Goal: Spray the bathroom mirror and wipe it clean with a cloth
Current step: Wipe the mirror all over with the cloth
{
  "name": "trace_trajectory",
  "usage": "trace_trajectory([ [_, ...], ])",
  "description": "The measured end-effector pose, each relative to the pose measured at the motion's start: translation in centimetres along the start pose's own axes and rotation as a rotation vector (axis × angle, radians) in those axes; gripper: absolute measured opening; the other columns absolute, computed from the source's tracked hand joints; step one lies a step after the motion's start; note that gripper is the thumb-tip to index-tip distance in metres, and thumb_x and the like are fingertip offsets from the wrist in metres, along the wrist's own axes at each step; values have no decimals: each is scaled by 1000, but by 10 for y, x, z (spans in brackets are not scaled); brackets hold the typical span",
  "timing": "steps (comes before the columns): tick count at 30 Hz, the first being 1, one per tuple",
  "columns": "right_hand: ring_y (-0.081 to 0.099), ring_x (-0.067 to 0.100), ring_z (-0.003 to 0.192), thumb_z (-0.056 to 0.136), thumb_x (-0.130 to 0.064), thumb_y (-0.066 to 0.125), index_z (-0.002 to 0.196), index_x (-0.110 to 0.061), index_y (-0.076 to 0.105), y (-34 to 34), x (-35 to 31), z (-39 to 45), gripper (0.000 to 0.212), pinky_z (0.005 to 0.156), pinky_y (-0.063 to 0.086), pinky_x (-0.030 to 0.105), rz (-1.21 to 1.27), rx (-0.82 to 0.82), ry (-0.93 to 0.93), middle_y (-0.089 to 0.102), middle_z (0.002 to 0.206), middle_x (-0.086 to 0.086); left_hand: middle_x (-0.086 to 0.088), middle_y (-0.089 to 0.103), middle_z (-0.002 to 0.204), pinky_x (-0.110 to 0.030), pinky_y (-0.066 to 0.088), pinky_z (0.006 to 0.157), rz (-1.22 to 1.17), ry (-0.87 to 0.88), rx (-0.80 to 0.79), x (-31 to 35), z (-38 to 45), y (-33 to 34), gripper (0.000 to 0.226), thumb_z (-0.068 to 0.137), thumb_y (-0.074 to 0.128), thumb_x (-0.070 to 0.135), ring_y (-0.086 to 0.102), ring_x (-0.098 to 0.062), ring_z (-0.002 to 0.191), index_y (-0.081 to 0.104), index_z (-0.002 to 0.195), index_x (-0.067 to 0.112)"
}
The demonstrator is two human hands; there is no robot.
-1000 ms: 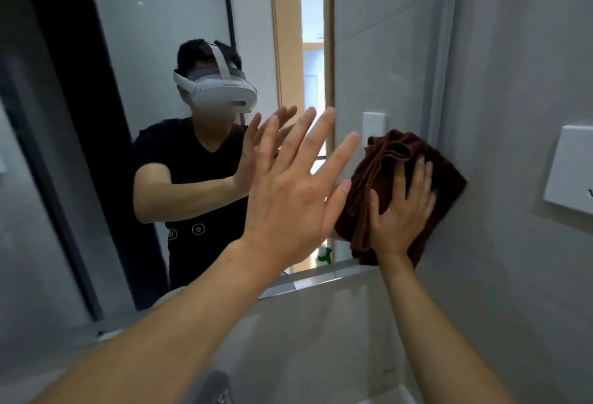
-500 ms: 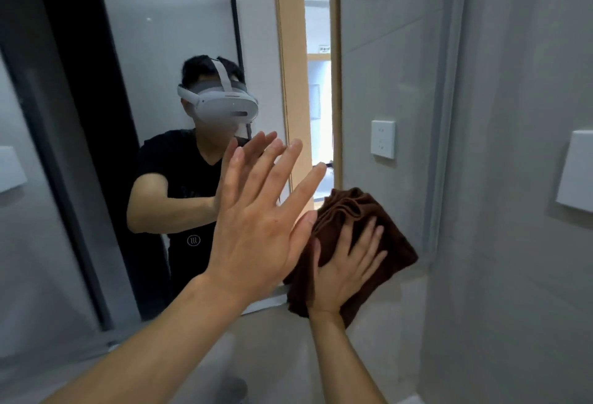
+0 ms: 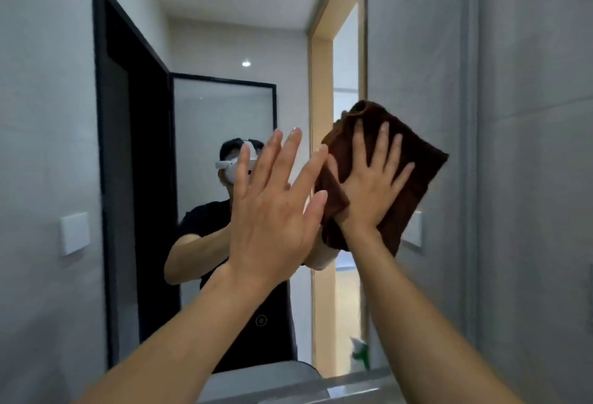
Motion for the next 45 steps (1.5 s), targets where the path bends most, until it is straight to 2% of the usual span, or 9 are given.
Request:
trace_trajectory([
  [4,7,26,156,97,-59,25,155,-41,-5,3,-80,-30,68,120,10,64,74,-84,-340,11,169,0,-8,32,162,-55,9,123,119,-43,36,-17,41,-11,53,102,30,40,20,-27,153,40,152,25],
  [7,13,24,155,91,-71,39,156,-44,24,1,-61,-13,72,120,12,62,86,-49,-406,18,168,0,-9,35,159,-57,9,123,186,-118,52,-49,48,-13,50,103,34,39,23,-28,152,44,150,25],
  [13,2,26,156,85,-80,32,156,-43,23,1,47,101,80,118,9,68,40,-121,-136,3,169,1,-6,33,160,-60,10,120,221,-151,53,-69,35,-10,46,104,41,41,21,-26,152,44,148,29],
  [19,-6,29,156,75,-89,39,155,-49,19,-1,37,136,91,114,1,74,78,-128,-66,-2,169,3,-5,31,161,-60,9,121,255,-141,103,-76,37,-27,48,103,40,43,19,-24,153,41,150,31],
  [25,1,31,156,72,-91,40,155,-46,22,-6,-41,109,96,113,5,75,28,-120,-360,6,169,4,-6,26,163,-60,1,122,197,-135,151,-73,60,-30,56,100,47,41,16,-26,154,31,153,32],
  [31,-1,24,156,75,-89,43,158,-43,13,-3,-70,42,100,116,6,69,12,-145,-636,3,170,1,-10,33,160,-59,5,122,125,-138,206,-36,55,-35,48,103,36,38,21,-28,152,42,149,25],
  [34,0,21,156,76,-87,43,158,-42,15,-3,-25,60,98,119,5,65,43,-118,-524,4,170,-1,-8,34,160,-60,7,121,157,-136,180,-29,58,-24,49,101,48,37,23,-27,152,44,149,26],
  [39,-1,23,156,78,-84,41,156,-43,22,-3,49,140,90,118,7,67,71,-103,-235,1,169,-1,-8,27,164,-58,7,122,246,-77,58,-23,75,-4,56,101,31,47,17,-28,154,35,154,30],
  [45,-2,26,156,77,-87,38,156,-46,17,-3,28,189,91,118,2,68,71,-87,-98,1,169,0,-7,23,165,-58,10,122,330,-40,67,-57,107,4,56,102,31,48,16,-27,154,30,156,32],
])
Point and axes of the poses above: each hand's wrist, its own z-axis towards the middle knuckle, its own y-axis out of the palm, x = y × z, the point moved 9 cm from there along z, towards the middle knuckle
